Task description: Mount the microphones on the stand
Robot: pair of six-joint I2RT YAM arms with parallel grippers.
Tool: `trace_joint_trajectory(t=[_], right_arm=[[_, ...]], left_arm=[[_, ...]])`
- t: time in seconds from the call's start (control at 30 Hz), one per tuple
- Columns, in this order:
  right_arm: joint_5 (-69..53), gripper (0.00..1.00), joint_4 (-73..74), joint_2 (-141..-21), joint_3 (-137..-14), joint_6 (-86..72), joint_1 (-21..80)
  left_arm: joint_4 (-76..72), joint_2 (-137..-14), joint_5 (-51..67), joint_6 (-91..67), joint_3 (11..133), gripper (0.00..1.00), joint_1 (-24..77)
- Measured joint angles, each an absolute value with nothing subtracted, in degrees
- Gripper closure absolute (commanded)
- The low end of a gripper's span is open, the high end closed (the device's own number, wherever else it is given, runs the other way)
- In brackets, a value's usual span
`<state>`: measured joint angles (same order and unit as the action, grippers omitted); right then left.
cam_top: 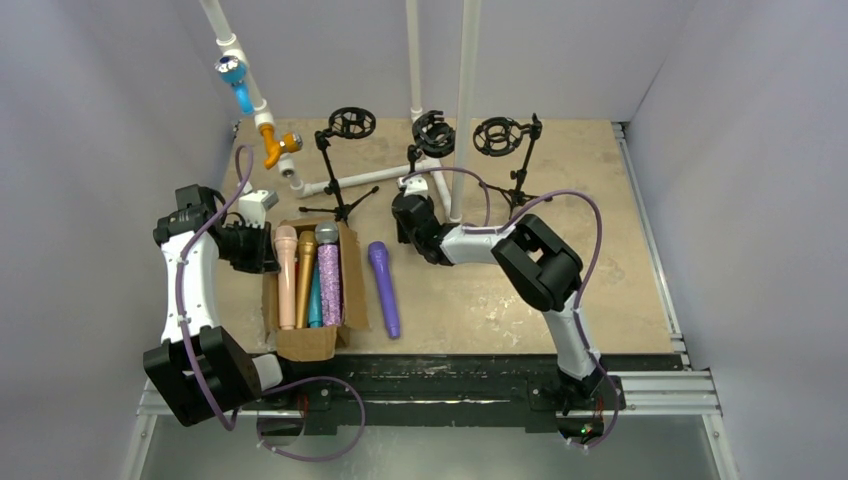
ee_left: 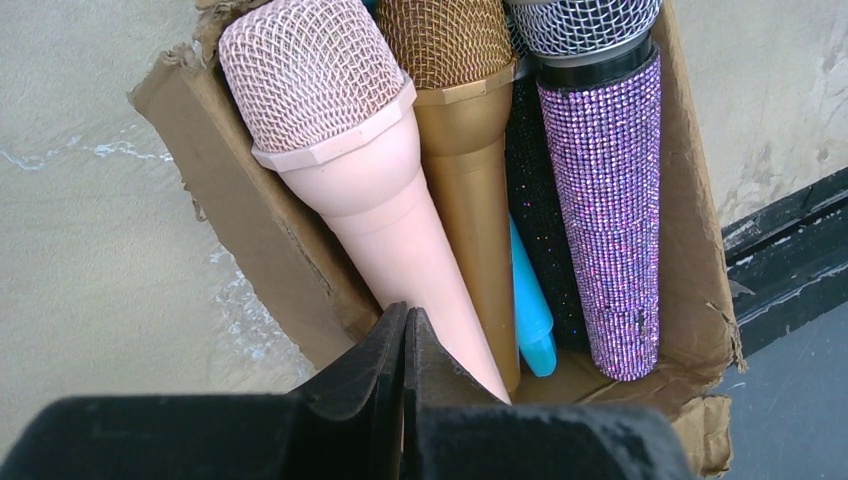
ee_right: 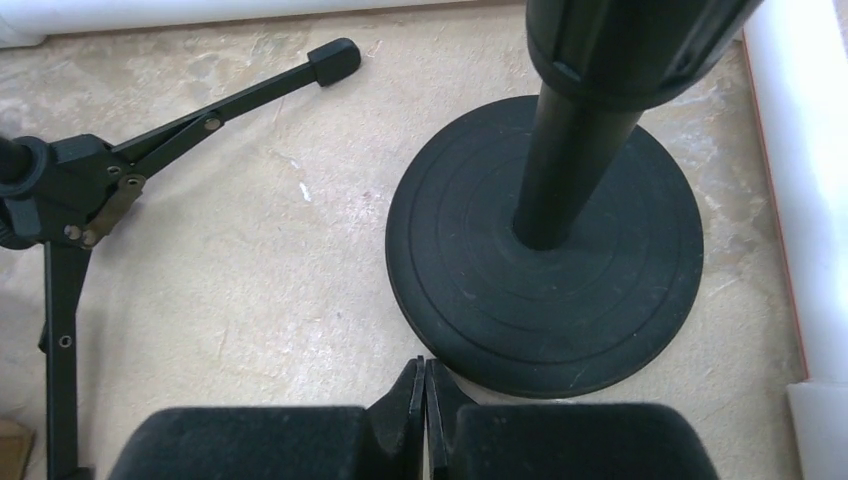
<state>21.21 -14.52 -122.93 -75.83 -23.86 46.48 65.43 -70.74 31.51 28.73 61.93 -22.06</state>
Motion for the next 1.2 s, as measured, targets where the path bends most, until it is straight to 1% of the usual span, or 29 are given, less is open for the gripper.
trace_joint_trajectory(t=[0.13, 0.23, 0.4, 0.5, 0.57, 0.7, 0.83, 0.87, 0.9, 0.97, 1.03, 1.07, 1.2], right_arm=[[22.1, 0.82, -14.2, -122.2, -75.2, -22.4, 46.9], [22.8, 0.77, -13.4, -119.2, -72.5, -22.0, 48.4], [23.7, 0.63, -11.0, -110.4, -67.2, -23.4, 55.1], [23.5, 0.59, -8.8, -104.4, -66.1, -24.7, 59.1], [23.0, 0.54, -7.3, -100.4, -66.2, -25.5, 60.4], [19.9, 0.51, -2.4, -96.6, -71.9, -27.0, 60.4], [14.4, 0.51, 2.8, -100.2, -83.4, -28.3, 60.5], [13.5, 0.5, 4.1, -101.5, -86.0, -28.5, 61.3], [12.8, 0.5, 5.2, -102.9, -88.1, -28.5, 62.0], [12.0, 0.5, 7.6, -105.3, -91.2, -28.5, 63.5], [11.4, 0.5, 10.2, -108.0, -93.9, -28.5, 65.3], [11.2, 0.5, 11.5, -109.3, -95.0, -28.5, 66.0], [11.1, 0.49, 16.5, -112.8, -97.6, -28.4, 68.0]], left_arm=[[65.4, -70.7, 31.5, 28.7, 61.9, 1.0, -22.1], [65.4, -70.7, 31.5, 28.7, 61.9, 1.0, -22.1], [65.4, -70.3, 31.6, 28.4, 61.9, 1.0, -22.1], [65.4, -69.8, 32.0, 28.0, 61.9, 1.0, -22.1], [65.4, -69.2, 32.3, 27.9, 61.8, 1.0, -22.0], [65.5, -67.6, 32.8, 27.5, 61.0, 1.0, -22.0], [65.7, -66.0, 32.6, 27.2, 60.4, 1.0, -22.0], [65.7, -65.7, 32.3, 27.1, 60.3, 0.95, -22.0], [65.7, -65.5, 31.7, 27.0, 60.3, 0.89, -22.0], [65.7, -65.4, 30.3, 27.1, 60.2, 0.72, -22.2], [65.7, -65.3, 29.2, 27.2, 60.2, 0.6, -22.8], [65.7, -65.3, 28.7, 27.1, 60.2, 0.58, -23.4], [65.6, -65.3, 28.1, 27.2, 60.2, 0.56, -25.3]])
